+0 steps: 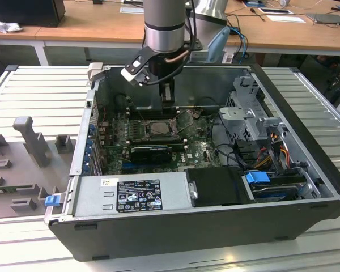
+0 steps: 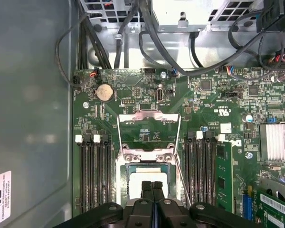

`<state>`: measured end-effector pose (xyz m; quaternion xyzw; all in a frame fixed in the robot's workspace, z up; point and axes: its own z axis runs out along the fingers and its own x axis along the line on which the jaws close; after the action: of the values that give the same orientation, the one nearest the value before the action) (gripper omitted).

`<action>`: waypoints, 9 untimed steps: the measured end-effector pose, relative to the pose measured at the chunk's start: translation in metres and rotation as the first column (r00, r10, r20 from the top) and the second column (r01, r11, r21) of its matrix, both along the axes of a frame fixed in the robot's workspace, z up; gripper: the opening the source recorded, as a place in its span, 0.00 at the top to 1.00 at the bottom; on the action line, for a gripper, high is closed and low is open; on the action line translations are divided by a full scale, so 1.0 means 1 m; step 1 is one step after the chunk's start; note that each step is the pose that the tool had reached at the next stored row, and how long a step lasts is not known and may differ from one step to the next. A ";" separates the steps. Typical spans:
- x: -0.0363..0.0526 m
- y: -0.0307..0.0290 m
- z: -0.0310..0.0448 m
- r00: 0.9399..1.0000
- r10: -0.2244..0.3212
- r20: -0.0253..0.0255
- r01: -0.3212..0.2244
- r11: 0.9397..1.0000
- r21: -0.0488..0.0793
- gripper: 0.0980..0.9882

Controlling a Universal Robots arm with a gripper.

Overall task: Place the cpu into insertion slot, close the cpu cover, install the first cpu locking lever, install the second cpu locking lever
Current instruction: 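Close the cpu cover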

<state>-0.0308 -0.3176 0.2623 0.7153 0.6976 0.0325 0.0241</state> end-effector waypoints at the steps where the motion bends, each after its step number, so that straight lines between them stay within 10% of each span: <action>1: 0.0019 0.0000 0.0006 1.000 0.000 0.000 0.000 1.000 0.000 0.99; 9: 0.0156 0.0000 0.0058 1.000 0.000 -0.001 0.000 1.000 0.000 0.99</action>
<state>-0.0152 -0.3176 0.2681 0.7154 0.6976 0.0322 0.0239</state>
